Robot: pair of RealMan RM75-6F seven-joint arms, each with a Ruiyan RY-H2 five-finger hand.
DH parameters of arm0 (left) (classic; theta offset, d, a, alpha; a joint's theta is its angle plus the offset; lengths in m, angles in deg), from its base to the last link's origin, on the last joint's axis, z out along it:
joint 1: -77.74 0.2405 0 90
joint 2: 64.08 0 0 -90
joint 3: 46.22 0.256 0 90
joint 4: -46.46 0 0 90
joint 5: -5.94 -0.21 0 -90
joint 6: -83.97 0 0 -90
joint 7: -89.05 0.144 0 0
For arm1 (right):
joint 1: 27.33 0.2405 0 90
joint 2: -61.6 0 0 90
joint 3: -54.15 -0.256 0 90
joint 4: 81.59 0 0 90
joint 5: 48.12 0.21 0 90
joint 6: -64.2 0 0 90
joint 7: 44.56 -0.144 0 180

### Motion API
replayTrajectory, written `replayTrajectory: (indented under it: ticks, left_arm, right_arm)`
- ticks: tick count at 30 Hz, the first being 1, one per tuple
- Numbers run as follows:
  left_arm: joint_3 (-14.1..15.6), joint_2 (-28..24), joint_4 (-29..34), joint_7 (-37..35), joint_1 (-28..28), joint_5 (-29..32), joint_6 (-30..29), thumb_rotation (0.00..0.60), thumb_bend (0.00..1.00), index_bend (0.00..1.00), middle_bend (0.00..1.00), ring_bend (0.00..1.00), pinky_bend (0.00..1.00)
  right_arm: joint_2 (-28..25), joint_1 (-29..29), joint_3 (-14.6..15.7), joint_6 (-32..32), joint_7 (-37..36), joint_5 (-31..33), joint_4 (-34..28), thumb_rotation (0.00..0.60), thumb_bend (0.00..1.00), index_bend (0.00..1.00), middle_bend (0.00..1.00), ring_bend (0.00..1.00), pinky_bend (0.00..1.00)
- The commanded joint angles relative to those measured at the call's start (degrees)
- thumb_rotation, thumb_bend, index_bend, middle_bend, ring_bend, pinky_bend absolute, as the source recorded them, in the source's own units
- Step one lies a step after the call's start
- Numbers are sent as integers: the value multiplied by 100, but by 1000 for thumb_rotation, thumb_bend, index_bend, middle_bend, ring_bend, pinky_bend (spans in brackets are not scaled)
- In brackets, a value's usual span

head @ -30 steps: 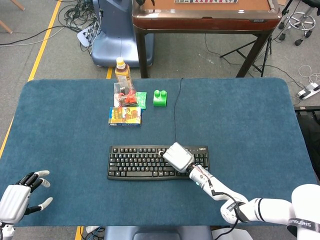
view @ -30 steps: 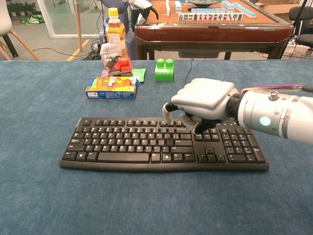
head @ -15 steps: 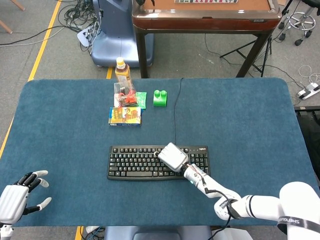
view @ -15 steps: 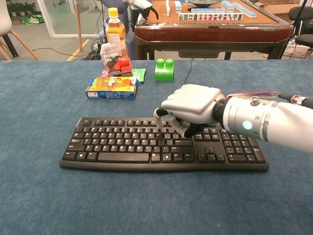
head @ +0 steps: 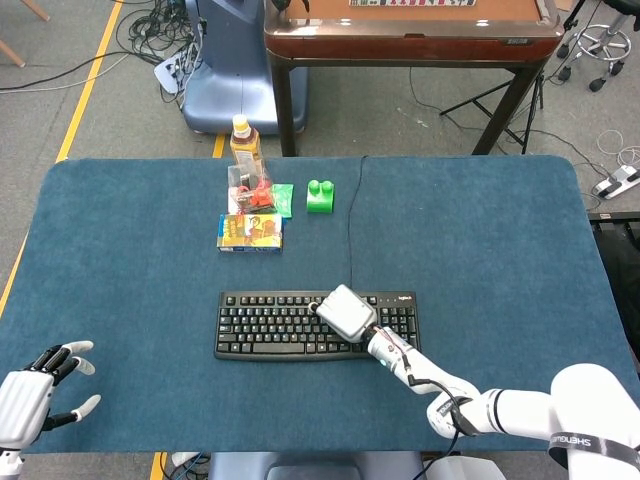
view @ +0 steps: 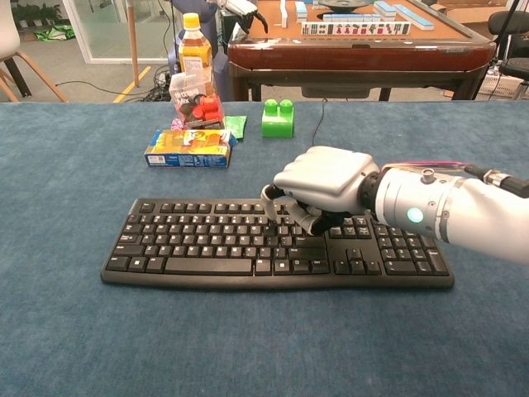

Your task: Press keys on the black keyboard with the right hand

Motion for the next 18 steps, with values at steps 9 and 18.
replayTrajectory:
  ticks: [9,18]
  left_arm:
    - [-1,-17,6,-24,17,0,-18,600,147,489,294,264,496]
    - [-13,-9,-11,-7,15,38,19,600,147,489,294,264,496]
  right_arm:
    - [41,18,52,-1,-30,9,80,600,1000,375,1000,1000,1000]
    - [-120,-21,36,-237,-95,-172,-134,600,1000,376,998,993,1000]
